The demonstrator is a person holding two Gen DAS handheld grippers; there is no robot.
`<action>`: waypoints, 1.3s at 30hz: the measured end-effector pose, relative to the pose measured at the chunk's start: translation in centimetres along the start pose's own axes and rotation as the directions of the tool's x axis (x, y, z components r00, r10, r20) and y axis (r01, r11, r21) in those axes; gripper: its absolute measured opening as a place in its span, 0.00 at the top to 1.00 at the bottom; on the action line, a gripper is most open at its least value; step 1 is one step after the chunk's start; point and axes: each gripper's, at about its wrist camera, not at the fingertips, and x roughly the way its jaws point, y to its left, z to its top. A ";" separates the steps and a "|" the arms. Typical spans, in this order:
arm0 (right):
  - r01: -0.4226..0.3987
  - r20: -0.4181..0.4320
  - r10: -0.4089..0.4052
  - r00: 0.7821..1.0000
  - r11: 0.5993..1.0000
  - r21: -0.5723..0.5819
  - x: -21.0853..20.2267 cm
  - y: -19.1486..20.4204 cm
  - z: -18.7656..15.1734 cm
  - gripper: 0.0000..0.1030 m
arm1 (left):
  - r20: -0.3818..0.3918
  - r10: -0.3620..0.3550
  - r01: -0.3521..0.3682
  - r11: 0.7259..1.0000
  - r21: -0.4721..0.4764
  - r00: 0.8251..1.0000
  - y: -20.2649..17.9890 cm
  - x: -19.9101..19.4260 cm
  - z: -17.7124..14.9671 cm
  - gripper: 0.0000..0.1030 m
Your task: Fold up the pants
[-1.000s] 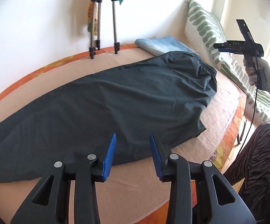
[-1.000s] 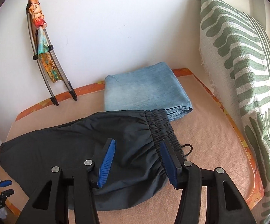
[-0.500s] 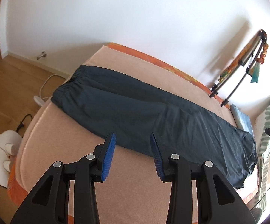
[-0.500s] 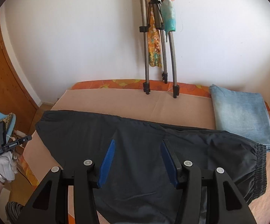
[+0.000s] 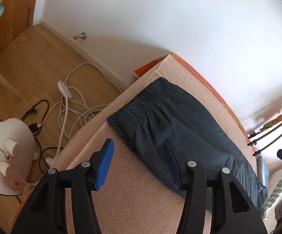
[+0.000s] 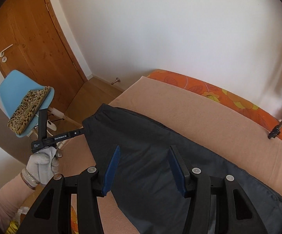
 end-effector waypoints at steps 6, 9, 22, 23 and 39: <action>-0.099 -0.090 0.102 0.991 0.995 0.033 10.0 3.4 3.2 0.48 | 0.043 0.023 -0.023 1.000 -0.017 0.999 1.0 0.9 0.4 0.49; -0.115 -0.136 0.125 0.983 0.990 0.082 14.1 2.9 3.0 0.48 | 0.056 0.033 -0.032 0.999 -0.010 0.998 0.8 1.3 0.9 0.48; -0.165 -0.217 0.202 0.955 0.971 0.175 19.3 5.6 7.1 0.36 | 0.168 0.039 -0.061 0.989 0.133 0.985 -1.1 0.9 0.3 0.87; -0.163 -0.219 0.199 0.955 0.971 0.173 19.7 6.2 7.9 0.35 | 0.171 0.037 -0.063 0.987 0.149 0.985 -1.4 0.8 0.2 0.87; -0.010 -0.502 0.002 0.865 1.000 -0.013 28.6 11.3 9.3 0.36 | 0.207 -0.036 -0.058 0.901 0.431 0.978 -6.5 -0.3 -2.0 0.88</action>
